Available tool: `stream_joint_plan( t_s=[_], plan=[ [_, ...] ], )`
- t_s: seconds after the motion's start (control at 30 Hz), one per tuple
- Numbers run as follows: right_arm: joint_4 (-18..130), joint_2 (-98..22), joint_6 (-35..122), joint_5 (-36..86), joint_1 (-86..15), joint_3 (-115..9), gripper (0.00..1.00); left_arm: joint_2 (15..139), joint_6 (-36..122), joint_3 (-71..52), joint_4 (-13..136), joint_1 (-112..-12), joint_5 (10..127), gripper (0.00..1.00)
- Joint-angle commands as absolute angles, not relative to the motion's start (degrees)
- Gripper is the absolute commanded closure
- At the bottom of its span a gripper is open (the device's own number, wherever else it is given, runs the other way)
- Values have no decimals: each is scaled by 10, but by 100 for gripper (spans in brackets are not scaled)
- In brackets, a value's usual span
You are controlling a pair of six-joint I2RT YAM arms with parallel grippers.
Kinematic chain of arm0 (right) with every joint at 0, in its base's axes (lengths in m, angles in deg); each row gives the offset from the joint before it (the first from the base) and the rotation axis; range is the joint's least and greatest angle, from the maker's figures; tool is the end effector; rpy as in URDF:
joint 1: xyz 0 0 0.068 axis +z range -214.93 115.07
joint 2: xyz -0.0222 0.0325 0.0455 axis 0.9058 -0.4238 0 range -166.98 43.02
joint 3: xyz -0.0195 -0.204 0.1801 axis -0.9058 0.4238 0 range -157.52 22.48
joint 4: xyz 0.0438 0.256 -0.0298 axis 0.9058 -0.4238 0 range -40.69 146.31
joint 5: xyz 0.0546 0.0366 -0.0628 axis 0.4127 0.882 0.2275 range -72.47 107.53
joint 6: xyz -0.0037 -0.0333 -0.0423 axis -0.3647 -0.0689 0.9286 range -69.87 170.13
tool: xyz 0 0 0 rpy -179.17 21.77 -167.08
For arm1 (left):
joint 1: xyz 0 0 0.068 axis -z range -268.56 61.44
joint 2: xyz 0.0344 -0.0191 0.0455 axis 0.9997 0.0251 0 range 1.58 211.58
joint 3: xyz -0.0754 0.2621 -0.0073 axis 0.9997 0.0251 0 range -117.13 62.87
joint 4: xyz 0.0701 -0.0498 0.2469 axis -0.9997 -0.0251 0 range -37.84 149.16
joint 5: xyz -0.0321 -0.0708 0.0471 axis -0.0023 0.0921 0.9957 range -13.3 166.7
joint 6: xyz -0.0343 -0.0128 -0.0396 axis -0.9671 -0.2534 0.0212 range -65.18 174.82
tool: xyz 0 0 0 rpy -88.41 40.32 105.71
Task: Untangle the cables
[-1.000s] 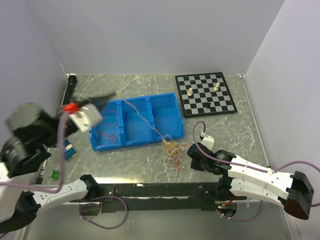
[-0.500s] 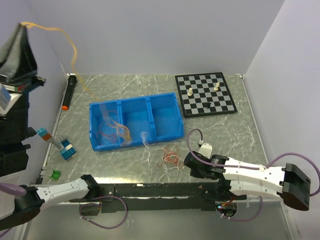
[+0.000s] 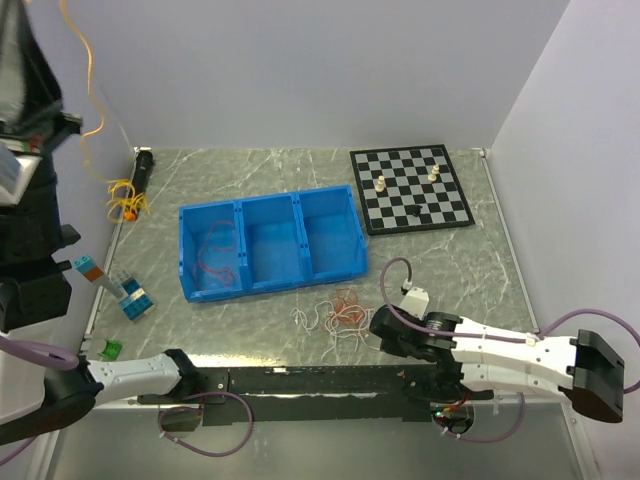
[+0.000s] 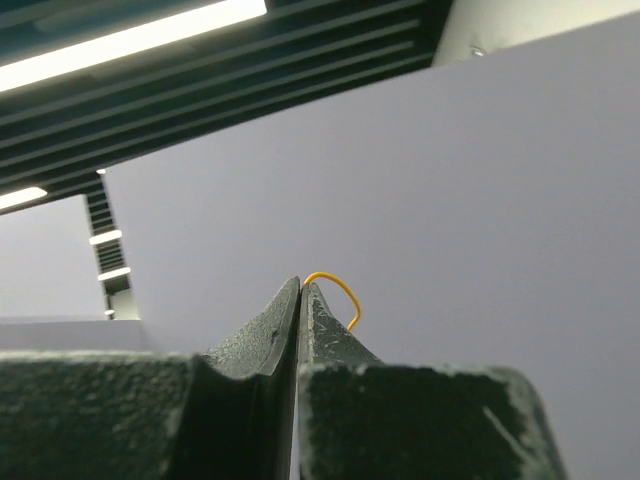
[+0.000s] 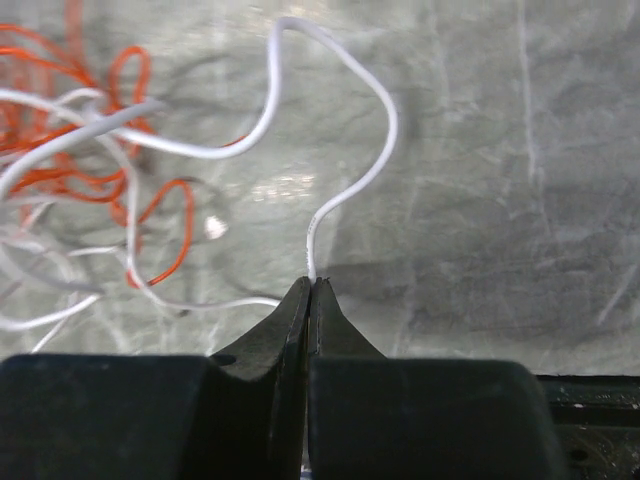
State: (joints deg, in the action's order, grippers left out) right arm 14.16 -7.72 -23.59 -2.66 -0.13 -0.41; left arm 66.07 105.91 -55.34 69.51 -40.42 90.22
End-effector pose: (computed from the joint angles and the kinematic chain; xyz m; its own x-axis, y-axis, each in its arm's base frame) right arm 0.0684 0.1162 0.1556 -0.8791 0.2478 -0.4071 0.1602 0.9581 0.2373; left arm 0.0399 -0.0319 0.6824 0.8873 0.1435 -0.4383 -0.0550 0.9765 0.2083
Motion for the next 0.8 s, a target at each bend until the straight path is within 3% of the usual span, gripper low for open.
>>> stream_joint_plan(
  t_s=[0.0,0.33,0.77],
  plan=[
    [150,-25,-203,-64,7,-29,100,634,1019,-512,618,-405,835,93],
    [137,47,-88,-116,9,-150,100,614,1001,-455,504,-405,733,99],
    [140,82,-126,-114,8,-99,100,612,1031,-271,577,-405,732,99]
  ],
)
